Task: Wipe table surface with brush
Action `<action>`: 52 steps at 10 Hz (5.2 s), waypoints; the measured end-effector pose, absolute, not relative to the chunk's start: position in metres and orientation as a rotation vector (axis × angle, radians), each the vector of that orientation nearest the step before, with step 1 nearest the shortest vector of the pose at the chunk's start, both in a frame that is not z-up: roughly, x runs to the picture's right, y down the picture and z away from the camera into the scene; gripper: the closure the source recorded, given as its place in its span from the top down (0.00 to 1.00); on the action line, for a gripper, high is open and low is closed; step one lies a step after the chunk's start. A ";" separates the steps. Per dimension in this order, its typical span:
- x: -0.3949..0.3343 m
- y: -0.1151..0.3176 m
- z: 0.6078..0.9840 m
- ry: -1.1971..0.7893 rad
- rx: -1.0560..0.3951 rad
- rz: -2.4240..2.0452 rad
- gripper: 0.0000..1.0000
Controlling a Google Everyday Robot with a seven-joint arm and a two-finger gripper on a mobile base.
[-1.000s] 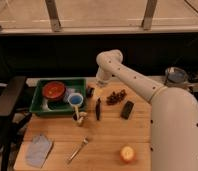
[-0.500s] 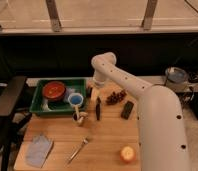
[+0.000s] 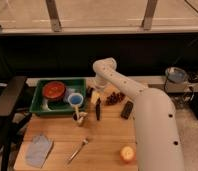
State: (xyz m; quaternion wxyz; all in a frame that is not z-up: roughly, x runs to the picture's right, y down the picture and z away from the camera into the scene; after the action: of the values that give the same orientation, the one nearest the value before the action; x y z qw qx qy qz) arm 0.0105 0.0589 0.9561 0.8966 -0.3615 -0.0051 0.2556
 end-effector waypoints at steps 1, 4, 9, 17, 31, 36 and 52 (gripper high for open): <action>0.011 0.062 0.959 -0.011 -0.757 0.540 0.76; 0.009 0.076 0.961 -0.021 -0.763 0.527 0.45; 0.026 0.069 0.932 -0.020 -0.681 0.431 0.01; 0.119 0.096 0.898 0.048 -0.686 0.300 0.00; 0.075 0.153 0.862 -0.032 -0.809 0.025 0.00; 0.128 0.146 0.871 0.032 -0.823 0.103 0.00; 0.122 0.130 0.872 0.003 -0.853 0.077 0.00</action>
State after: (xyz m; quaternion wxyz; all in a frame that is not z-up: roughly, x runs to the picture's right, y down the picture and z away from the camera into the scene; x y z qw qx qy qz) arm 0.1218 0.1295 0.8721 0.9098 -0.4134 0.0012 0.0373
